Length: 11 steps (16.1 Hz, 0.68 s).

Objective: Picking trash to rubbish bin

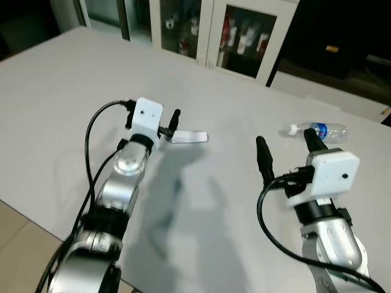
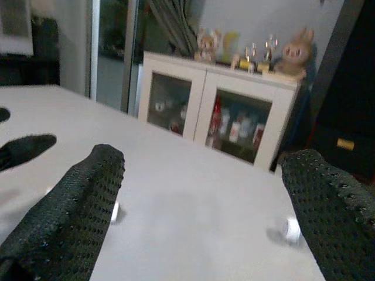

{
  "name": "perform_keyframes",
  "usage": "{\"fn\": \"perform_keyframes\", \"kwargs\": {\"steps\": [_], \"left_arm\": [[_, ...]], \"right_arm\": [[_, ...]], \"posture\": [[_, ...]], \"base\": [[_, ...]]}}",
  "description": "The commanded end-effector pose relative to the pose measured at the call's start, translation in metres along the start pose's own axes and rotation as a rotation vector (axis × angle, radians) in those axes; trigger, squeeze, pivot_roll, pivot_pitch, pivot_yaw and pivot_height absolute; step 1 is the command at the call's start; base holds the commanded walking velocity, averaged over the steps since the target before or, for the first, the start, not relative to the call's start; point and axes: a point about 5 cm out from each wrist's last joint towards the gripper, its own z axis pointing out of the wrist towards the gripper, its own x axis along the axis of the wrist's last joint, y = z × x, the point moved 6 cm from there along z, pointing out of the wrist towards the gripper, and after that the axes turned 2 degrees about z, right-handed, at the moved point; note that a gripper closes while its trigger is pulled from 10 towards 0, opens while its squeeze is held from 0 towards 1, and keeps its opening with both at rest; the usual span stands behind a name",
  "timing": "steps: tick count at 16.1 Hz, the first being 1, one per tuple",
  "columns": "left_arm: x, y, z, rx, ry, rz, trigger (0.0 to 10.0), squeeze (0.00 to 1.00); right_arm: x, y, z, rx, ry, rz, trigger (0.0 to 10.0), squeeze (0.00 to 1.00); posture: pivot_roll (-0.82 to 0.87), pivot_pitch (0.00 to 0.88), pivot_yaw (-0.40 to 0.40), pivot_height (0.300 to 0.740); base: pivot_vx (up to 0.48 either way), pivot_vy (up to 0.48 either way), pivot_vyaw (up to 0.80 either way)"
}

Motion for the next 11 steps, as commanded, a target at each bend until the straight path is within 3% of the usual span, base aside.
{"fn": "perform_keyframes", "kwargs": {"steps": [1,3,7,11], "left_arm": [[0.0,0.005,0.003,-0.025,0.004,0.033,10.0,0.0],[-0.003,0.013,0.011,-0.063,-0.016,0.073,10.0,0.0],[-0.002,0.025,0.022,-0.106,-0.028,0.075,10.0,0.0],[-0.007,0.025,0.027,-0.126,-0.057,0.106,10.0,0.0]], "right_arm": [[0.004,0.0,-0.004,-0.005,-0.002,0.004,10.0,0.0],[0.001,0.001,-0.013,-0.016,-0.032,0.009,10.0,0.0],[0.001,0.0,-0.03,-0.034,-0.08,0.007,10.0,0.0],[0.002,-0.001,-0.035,-0.041,-0.1,0.002,10.0,0.0]], "posture": [[0.12,0.208,-0.057,0.74],[0.09,0.256,-0.058,0.74],[0.02,0.29,-0.065,0.74],[0.0,0.292,-0.068,0.74]], "base": [[0.0,0.0,0.0],[0.0,0.0,0.0],[0.0,0.0,0.0],[0.0,0.0,0.0]]}}
